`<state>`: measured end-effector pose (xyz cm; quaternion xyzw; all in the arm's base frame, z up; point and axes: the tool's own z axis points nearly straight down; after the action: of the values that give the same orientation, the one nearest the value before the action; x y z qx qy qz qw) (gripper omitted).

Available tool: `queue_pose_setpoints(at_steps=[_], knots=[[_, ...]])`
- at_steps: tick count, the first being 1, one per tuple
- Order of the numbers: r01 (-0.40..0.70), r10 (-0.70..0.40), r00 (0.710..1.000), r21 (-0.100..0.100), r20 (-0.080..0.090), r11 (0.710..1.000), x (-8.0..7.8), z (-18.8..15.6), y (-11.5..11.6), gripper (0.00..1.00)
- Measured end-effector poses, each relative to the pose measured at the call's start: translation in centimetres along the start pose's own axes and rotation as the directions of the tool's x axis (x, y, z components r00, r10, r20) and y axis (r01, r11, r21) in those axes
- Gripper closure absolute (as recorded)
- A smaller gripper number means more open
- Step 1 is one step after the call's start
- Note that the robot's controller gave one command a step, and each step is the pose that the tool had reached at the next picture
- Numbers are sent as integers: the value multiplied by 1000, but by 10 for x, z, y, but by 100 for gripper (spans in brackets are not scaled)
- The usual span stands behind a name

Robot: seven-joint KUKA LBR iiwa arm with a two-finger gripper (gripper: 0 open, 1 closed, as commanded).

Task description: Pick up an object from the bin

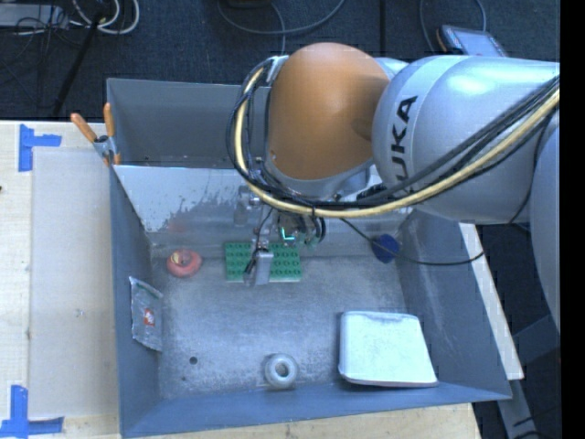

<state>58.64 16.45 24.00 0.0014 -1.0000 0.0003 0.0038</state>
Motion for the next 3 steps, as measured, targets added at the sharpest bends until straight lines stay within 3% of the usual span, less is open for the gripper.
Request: queue_pose_setpoints(at_steps=[1, 2, 3], knots=[[107, -107, 994, 1, 6, 994, -27, 174, 55, 0], [-109, 109, 994, -4, 10, 994, -21, 139, 80, 0], [-114, 114, 993, -1, 9, 993, -35, 140, 57, 0]])
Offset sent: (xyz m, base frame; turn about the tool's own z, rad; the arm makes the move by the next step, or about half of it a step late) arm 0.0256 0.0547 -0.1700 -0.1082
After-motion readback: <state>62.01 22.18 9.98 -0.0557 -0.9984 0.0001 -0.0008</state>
